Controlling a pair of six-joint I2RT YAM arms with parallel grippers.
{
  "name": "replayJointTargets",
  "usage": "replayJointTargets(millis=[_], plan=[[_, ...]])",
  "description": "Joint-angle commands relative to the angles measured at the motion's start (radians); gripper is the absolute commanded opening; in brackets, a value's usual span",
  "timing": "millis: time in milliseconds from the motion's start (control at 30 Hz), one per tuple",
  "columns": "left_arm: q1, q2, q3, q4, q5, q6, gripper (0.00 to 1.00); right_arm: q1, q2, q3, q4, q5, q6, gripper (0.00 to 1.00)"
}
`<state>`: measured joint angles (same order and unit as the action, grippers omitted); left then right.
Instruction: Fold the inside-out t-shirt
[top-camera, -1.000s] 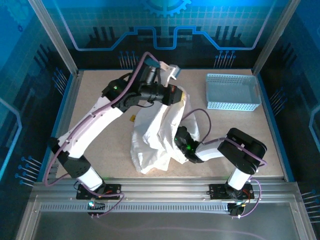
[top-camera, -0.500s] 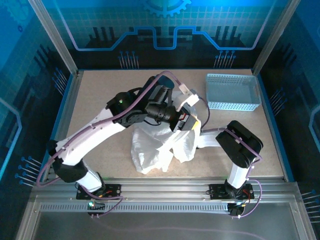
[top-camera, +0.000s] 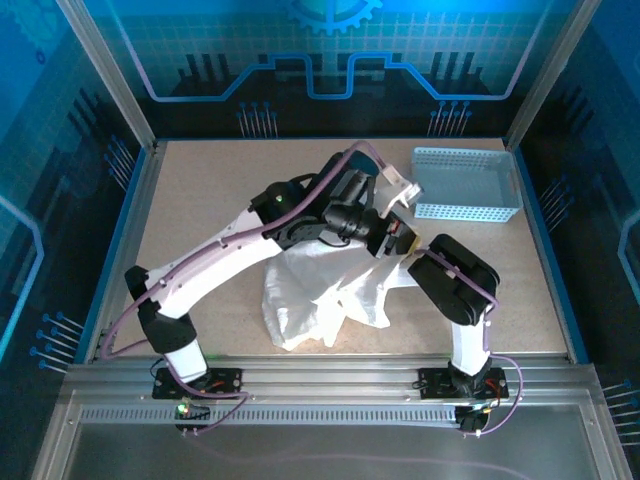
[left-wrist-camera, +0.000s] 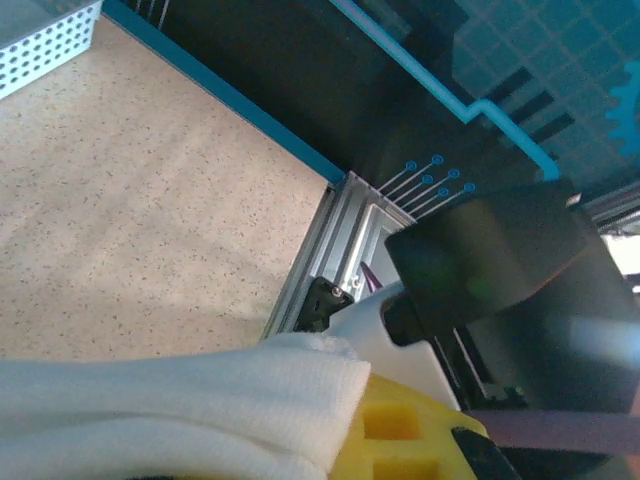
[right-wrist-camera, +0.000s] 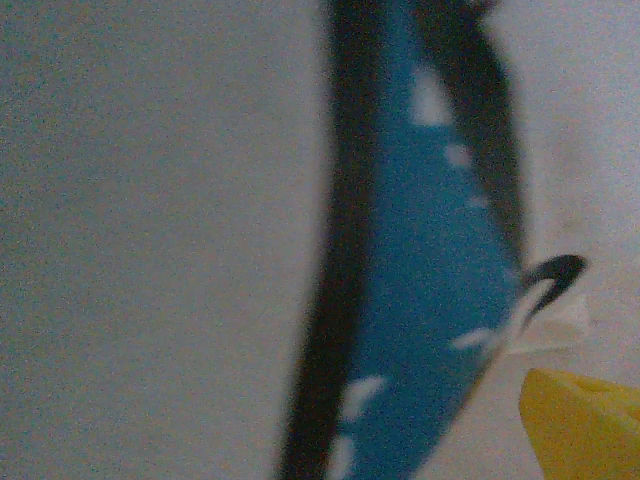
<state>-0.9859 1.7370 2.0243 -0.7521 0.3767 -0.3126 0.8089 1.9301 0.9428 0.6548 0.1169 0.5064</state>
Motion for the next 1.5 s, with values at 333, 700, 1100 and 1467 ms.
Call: replayJointTargets(millis=[333, 700, 1100, 1467], plan=[[-0.135, 0.110, 0.123, 0.165, 0.082, -0.045, 0.00, -0.028, 0.230, 0.285, -0.073, -0.140, 0.132, 1.00], [-0.132, -0.187, -0.247, 0.518, -0.055, -0.072, 0.00, -0.003, 0.326, 0.331, -0.117, -0.126, 0.077, 1.00], [0.018, -0.511, -0.581, 0.538, -0.271, -0.114, 0.00, 0.045, 0.337, 0.515, -0.648, 0.219, 0.053, 0.94], [0.203, -0.631, -0.695, 0.403, -0.439, -0.141, 0.00, 0.023, 0.207, 0.369, -0.656, 0.326, 0.049, 0.57]])
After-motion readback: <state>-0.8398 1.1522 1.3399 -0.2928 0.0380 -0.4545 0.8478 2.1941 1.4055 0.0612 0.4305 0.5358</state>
